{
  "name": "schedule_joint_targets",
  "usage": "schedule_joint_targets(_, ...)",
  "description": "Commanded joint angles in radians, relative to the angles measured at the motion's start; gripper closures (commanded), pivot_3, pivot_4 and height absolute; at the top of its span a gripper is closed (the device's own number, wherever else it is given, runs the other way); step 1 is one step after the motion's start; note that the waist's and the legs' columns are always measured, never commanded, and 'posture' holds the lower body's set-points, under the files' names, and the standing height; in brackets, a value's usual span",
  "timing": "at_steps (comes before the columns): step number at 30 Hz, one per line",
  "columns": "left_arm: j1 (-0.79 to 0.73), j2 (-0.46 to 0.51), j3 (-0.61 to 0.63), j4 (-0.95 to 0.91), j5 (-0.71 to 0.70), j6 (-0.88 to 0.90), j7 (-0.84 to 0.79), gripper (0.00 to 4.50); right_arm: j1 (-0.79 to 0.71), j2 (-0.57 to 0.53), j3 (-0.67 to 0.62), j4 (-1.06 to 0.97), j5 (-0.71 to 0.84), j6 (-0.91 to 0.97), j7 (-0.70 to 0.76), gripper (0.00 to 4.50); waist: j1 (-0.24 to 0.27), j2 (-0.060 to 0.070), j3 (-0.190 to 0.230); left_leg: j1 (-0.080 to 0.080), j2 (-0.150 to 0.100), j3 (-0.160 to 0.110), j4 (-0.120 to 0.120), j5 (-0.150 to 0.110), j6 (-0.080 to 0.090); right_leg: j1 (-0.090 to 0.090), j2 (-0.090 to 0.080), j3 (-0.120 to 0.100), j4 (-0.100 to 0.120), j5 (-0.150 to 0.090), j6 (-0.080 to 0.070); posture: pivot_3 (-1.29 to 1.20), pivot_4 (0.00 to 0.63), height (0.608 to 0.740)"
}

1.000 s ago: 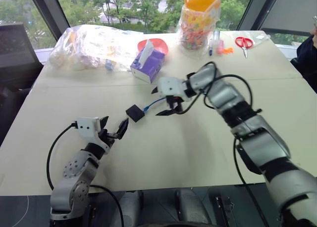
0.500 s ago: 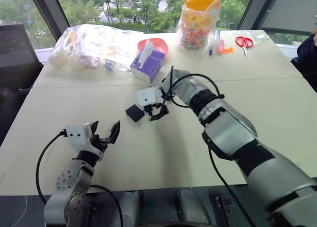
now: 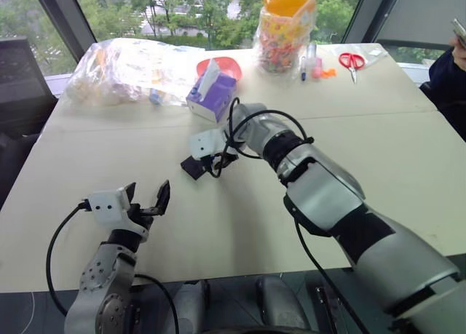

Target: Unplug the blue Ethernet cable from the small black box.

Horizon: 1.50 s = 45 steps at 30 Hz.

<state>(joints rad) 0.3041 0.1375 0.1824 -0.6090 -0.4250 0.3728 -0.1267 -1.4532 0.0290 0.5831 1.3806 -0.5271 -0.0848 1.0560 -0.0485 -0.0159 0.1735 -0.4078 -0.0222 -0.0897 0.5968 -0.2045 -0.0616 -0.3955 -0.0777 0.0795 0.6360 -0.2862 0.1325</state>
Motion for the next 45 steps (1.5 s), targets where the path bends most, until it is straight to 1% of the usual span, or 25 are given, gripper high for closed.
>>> schedule_joint_targets(1, 0.012, 0.002, 0.024, -0.06, -0.001, -0.025, 0.007, 0.0, 0.019, 0.02, -0.003, 0.013, -0.028, 0.025, -0.033, 4.4, -0.002, 0.0, 0.0, 0.0, 0.0, 0.0, 0.0, 0.0, 0.0, 0.0, 0.0, 0.0, 0.0, 0.0, 0.0, 0.0, 0.15, 0.726)
schedule_joint_targets(4, 0.021, 0.008, 0.038, -0.074, -0.009, -0.021, 0.009, 0.0, 0.024, 0.024, -0.012, 0.013, -0.033, 0.027, -0.033, 4.46, -0.004, 0.0, 0.0, 0.0, 0.0, 0.0, 0.0, 0.0, 0.0, 0.0, 0.0, 0.0, 0.001, 0.0, 0.0, 0.0, 0.15, 0.726)
schedule_joint_targets(7, 0.019, 0.016, 0.053, -0.085, -0.021, -0.007, 0.007, 0.0, 0.02, 0.009, -0.035, 0.005, -0.022, -0.017, -0.052, 4.46, -0.009, 0.0, 0.0, 0.001, 0.0, 0.0, 0.0, 0.0, 0.0, 0.0, 0.0, 0.0, 0.001, 0.0, 0.0, 0.0, 0.15, 0.726)
schedule_joint_targets(9, 0.008, 0.026, 0.063, -0.093, -0.042, 0.003, 0.0, 0.0, 0.017, -0.015, -0.048, -0.006, -0.017, -0.084, -0.081, 4.46, -0.012, 0.0, 0.0, 0.001, 0.0, 0.0, 0.0, 0.0, 0.0, 0.0, 0.0, 0.0, 0.001, 0.0, 0.0, 0.0, 0.15, 0.726)
schedule_joint_targets(11, -0.016, 0.044, 0.076, -0.107, -0.082, 0.028, -0.007, 0.0, 0.023, -0.061, -0.051, -0.027, -0.022, -0.212, -0.131, 4.46, -0.011, 0.0, 0.0, 0.0, 0.0, 0.0, 0.0, 0.0, 0.0, 0.0, 0.0, 0.0, 0.001, 0.0, 0.0, 0.0, 0.15, 0.726)
schedule_joint_targets(13, -0.045, 0.066, 0.086, -0.119, -0.129, 0.062, -0.013, 0.0, 0.042, -0.109, -0.062, -0.052, -0.017, -0.327, -0.21, 4.46, -0.009, 0.0, 0.0, -0.001, 0.0, -0.001, 0.001, 0.0, 0.0, 0.0, 0.0, 0.0, 0.001, 0.002, 0.003, 0.0, 0.15, 0.726)
schedule_joint_targets(14, -0.061, 0.077, 0.09, -0.121, -0.152, 0.077, -0.014, 0.0, 0.055, -0.135, -0.055, -0.073, -0.031, -0.411, -0.307, 4.46, -0.009, 0.0, 0.0, -0.001, 0.0, -0.001, 0.001, 0.001, -0.001, 0.0, 0.0, 0.0, 0.001, 0.002, 0.003, 0.0, 0.15, 0.726)
schedule_joint_targets(17, -0.123, 0.122, 0.099, -0.113, -0.215, 0.133, -0.025, 0.0, 0.119, -0.213, -0.069, -0.137, -0.038, -0.532, -0.491, 4.46, -0.013, 0.0, 0.0, -0.001, 0.0, 0.0, 0.001, 0.001, -0.001, -0.001, 0.0, 0.0, 0.001, 0.002, 0.004, 0.0, 0.15, 0.726)
schedule_joint_targets(20, -0.196, 0.161, 0.104, -0.079, -0.269, 0.183, -0.033, 0.0, 0.205, -0.291, -0.069, -0.24, -0.06, -0.608, -0.617, 4.46, -0.014, 0.0, 0.0, -0.001, 0.0, 0.0, 0.0, 0.001, -0.001, -0.002, 0.0, 0.0, 0.004, 0.002, 0.004, 0.0, 0.15, 0.726)
schedule_joint_targets(23, -0.264, 0.203, 0.086, -0.042, -0.295, 0.22, -0.065, 0.0, 0.319, -0.359, -0.101, -0.394, -0.05, -0.615, -0.688, 4.46, -0.014, 0.0, 0.0, -0.001, 0.0, 0.0, 0.001, 0.002, -0.002, -0.003, 0.0, 0.0, 0.009, 0.002, 0.004, 0.0, 0.15, 0.726)
schedule_joint_targets(26, -0.337, 0.233, 0.081, 0.006, -0.333, 0.244, -0.108, 0.0, 0.476, -0.426, -0.143, -0.647, -0.084, -0.563, -0.783, 4.46, -0.013, 0.0, 0.0, 0.0, 0.0, 0.0, 0.001, 0.003, -0.004, -0.004, 0.0, 0.0, 0.012, 0.002, 0.004, 0.0, 0.15, 0.726)
schedule_joint_targets(28, -0.368, 0.245, 0.08, 0.032, -0.362, 0.255, -0.14, 0.0, 0.557, -0.444, -0.168, -0.783, -0.108, -0.508, -0.83, 4.46, -0.015, 0.0, 0.0, 0.0, 0.0, -0.001, 0.002, 0.003, -0.004, -0.004, 0.0, 0.0, 0.013, 0.002, 0.004, 0.0, 0.15, 0.726)
schedule_joint_targets(32, -0.434, 0.271, 0.051, 0.081, -0.416, 0.306, -0.2, 0.0, 0.685, -0.468, -0.191, -1.017, -0.208, -0.438, -0.944, 4.46, -0.018, 0.0, 0.0, 0.0, 0.0, 0.0, 0.003, 0.004, -0.005, -0.004, 0.0, 0.0, 0.014, 0.002, 0.004, 0.0, 0.15, 0.726)
schedule_joint_targets(37, -0.482, 0.311, 0.028, 0.12, -0.475, 0.377, -0.264, 0.0, 0.754, -0.472, -0.195, -1.147, -0.228, -0.404, -0.955, 4.46, -0.017, -0.001, 0.0, 0.0, 0.0, -0.001, 0.005, 0.004, -0.006, -0.002, 0.001, 0.0, 0.014, 0.002, 0.004, 0.0, 0.15, 0.726)
schedule_joint_targets(41, -0.518, 0.328, 0.019, 0.145, -0.472, 0.389, -0.293, 0.0, 0.784, -0.489, -0.187, -1.207, -0.224, -0.421, -0.936, 4.46, -0.012, -0.001, 0.0, 0.0, 0.0, -0.001, 0.005, 0.004, -0.006, -0.002, 0.001, 0.0, 0.014, 0.002, 0.004, 0.0, 0.15, 0.726)
schedule_joint_targets(45, -0.542, 0.328, 0.013, 0.162, -0.466, 0.384, -0.309, 0.0, 0.798, -0.505, -0.18, -1.223, -0.226, -0.437, -0.926, 4.46, -0.006, -0.001, 0.001, 0.0, 0.0, -0.001, 0.008, 0.004, -0.006, -0.001, 0.001, 0.0, 0.014, 0.002, 0.004, 0.0, 0.15, 0.726)
